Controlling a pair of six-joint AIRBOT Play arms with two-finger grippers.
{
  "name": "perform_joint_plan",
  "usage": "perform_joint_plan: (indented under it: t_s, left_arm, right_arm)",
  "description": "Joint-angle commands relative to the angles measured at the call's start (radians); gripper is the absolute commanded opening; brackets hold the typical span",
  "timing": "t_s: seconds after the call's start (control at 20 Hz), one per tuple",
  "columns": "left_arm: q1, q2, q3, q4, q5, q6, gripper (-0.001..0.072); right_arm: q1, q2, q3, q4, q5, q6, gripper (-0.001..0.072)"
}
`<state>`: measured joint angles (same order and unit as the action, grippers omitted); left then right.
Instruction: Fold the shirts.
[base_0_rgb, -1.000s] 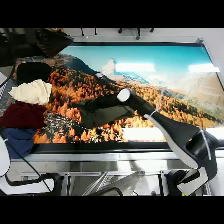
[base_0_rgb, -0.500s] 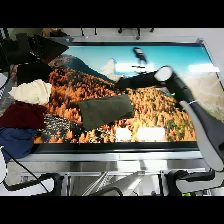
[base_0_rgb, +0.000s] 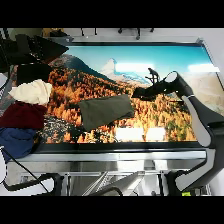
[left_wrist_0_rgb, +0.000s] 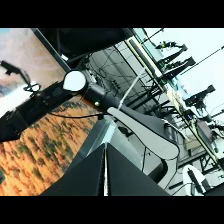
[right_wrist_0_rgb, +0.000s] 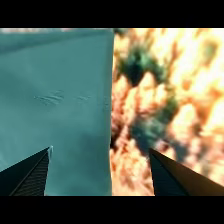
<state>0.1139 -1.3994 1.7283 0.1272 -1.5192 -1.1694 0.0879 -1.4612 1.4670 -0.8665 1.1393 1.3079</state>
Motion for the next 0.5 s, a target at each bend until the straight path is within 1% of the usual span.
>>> perform_joint_plan:
  t_s: [0.0, 0.1, 0.25, 0.3, 0.35, 0.4, 0.45]
  left_arm:
    - [0.001, 0.001, 0.0, 0.002, -0.001, 0.0, 0.0016]
    - [0.001, 0.001, 0.0, 0.003, 0.0, 0.0, 0.0016]
    - [0.001, 0.0, 0.0, 0.004, 0.0, 0.0, 0.0016]
    - [0.001, 0.0, 0.0, 0.005, 0.0, 0.0, 0.0016]
    - [0.001, 0.0, 0.0, 0.005, 0.0, 0.0, 0.0016]
    - [0.001, 0.0, 0.0, 0.005, 0.0, 0.0, 0.0016]
    - [0.001, 0.0, 0.0, 0.005, 0.0, 0.0, 0.0016]
  right_arm:
    - [0.027, -0.108, 0.0, 0.06, 0.004, -0.029, 0.0685]
    - [0.051, -0.136, 0.0, 0.071, -0.009, -0.049, 0.0685]
    - [0.087, -0.136, 0.001, 0.172, -0.01, -0.124, 0.0677]
    - [0.092, -0.132, 0.002, 0.209, -0.008, -0.14, 0.0594]
    - [0.093, -0.125, 0.002, 0.255, -0.008, -0.167, 0.0334]
    - [0.092, -0.112, 0.002, 0.292, -0.006, -0.201, 0.0096]
    - [0.089, -0.092, 0.002, 0.319, -0.014, -0.23, 0.0026]
